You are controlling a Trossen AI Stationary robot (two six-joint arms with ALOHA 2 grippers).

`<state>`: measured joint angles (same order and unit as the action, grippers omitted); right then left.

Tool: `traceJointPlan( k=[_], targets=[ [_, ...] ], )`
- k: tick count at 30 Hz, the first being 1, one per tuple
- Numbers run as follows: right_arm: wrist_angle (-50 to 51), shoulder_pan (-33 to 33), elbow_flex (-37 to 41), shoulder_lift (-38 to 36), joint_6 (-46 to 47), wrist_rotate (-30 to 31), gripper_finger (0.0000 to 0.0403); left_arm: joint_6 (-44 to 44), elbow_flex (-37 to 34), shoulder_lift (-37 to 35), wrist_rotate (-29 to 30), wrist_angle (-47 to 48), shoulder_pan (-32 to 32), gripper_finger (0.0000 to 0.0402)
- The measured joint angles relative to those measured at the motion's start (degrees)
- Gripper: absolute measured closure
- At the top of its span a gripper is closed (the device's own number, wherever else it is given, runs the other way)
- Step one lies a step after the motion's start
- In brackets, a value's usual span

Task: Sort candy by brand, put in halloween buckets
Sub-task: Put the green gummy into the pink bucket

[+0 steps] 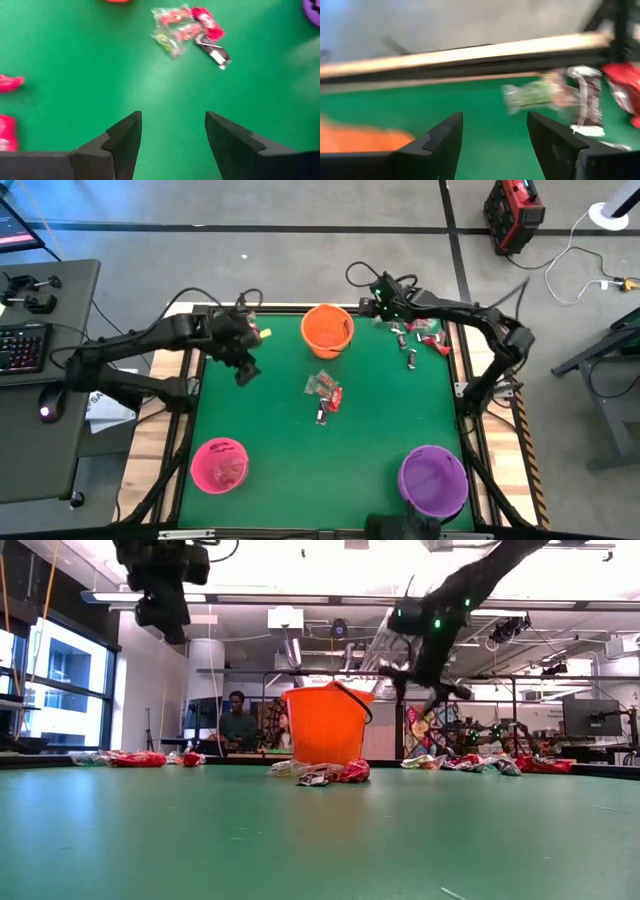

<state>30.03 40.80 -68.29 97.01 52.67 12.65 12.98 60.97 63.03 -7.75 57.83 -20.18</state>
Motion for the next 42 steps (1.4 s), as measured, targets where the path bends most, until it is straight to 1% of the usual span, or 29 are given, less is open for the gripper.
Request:
traceJointPlan(
  k=[3,5,7,9,12,17,20,24,29,34,39,42],
  targets=[
    [1.0,1.6,0.0,3.2,9.9,-0.7,0.0196,-2.1,0.0,-0.1,-0.1,-0.2,-3.1,0.0194],
    [-0.7,2.0,0.0,4.8,17.8,-3.3,0.0196,-3.1,0.0,-0.4,-0.1,-1.2,-4.5,0.0195],
    [-3.4,1.9,0.0,6.2,21.3,-3.8,0.0196,-4.1,0.0,-0.5,-0.2,-2.1,-5.3,0.0195],
    [-4.9,1.8,0.0,7.5,24.4,-3.1,0.0196,-4.5,0.0,-0.5,-0.2,-2.9,-5.9,0.0195],
    [-4.9,1.8,0.0,8.9,30.3,-1.8,0.0196,-6.4,0.0,-0.5,-0.3,-3.2,-6.6,0.0195],
    [-4.1,1.8,0.0,9.9,35.8,-0.5,0.0197,-8.7,0.0,-0.5,-0.3,-3.1,-6.6,0.0195],
    [-4.2,1.8,0.0,10.0,38.5,2.1,0.0197,-10.1,0.0,-0.5,-0.3,-3.2,-6.6,0.0195],
    [-3.9,2.7,0.0,10.0,39.0,2.2,0.0201,-11.2,0.0,-0.5,-0.2,-3.4,-6.6,0.0195],
    [-3.4,3.1,-0.1,10.3,40.2,2.3,0.0234,-11.7,0.0,-0.5,-0.2,-4.2,-6.6,0.0195],
    [-5.2,2.8,-0.1,12.8,41.6,0.2,0.0261,-9.6,0.0,-0.5,-0.2,-5.1,-6.6,0.0195],
    [-5.3,2.2,-0.1,14.1,43.0,0.5,0.0265,-7.3,0.0,-0.5,-0.2,-5.1,-6.5,0.0195],
    [-5.3,2.2,-0.1,14.1,41.5,0.8,0.0268,-6.7,0.0,-0.5,-0.2,-5.1,-6.5,0.0195]
  ],
)
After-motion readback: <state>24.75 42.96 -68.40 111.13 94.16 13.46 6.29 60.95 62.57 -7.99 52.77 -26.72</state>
